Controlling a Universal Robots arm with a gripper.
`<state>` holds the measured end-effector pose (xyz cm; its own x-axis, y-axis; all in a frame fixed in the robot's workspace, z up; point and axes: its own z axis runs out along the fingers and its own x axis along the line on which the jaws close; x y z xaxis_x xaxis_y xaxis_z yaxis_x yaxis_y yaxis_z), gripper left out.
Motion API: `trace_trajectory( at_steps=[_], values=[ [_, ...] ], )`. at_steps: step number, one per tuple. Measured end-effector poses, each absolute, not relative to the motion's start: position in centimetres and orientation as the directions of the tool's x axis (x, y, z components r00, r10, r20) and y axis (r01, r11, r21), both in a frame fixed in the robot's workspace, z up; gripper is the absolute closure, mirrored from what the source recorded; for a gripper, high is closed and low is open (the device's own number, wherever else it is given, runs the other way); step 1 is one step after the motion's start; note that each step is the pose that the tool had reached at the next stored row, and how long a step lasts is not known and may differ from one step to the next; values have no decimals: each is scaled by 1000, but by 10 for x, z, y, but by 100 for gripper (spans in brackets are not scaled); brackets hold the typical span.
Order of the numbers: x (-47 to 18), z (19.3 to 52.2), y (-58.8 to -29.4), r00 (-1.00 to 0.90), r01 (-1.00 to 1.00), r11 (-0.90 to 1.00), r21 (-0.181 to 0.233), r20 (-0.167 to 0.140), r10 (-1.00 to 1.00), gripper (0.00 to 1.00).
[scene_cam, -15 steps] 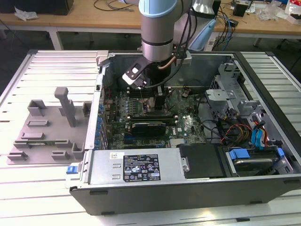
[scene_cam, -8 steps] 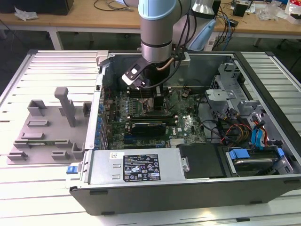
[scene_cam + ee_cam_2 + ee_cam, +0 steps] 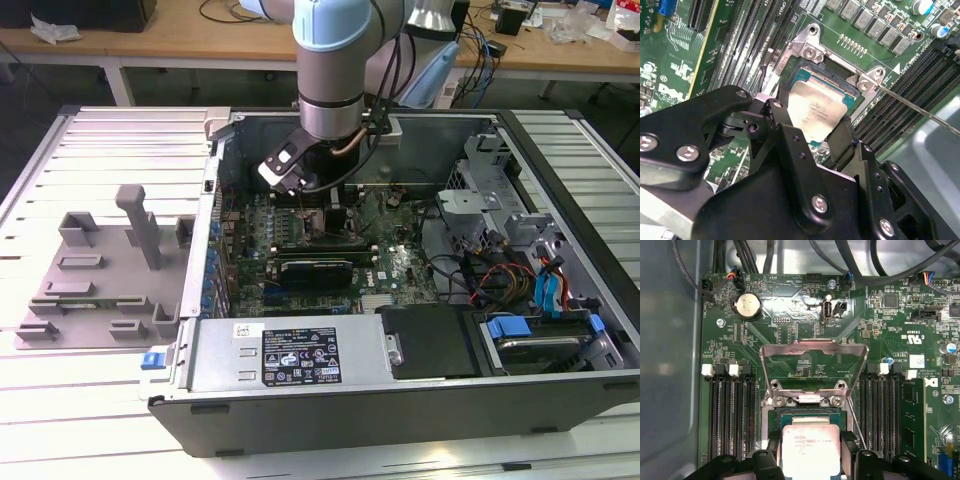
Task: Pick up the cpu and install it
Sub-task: 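Place the cpu into insertion slot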
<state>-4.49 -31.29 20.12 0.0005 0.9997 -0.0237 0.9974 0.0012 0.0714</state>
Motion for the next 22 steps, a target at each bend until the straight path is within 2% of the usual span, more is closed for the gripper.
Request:
trace_trajectory(
  at_steps=[19,20,21,22],
  values=[
    [-45,194,-311,5,997,-3,71,-25,1000,45],
    [-45,194,-311,5,997,-3,72,-24,1000,44],
    [-45,194,-311,5,997,-3,72,-24,1000,38],
    [-45,194,-311,5,997,-3,72,-25,1000,38]
  ],
)
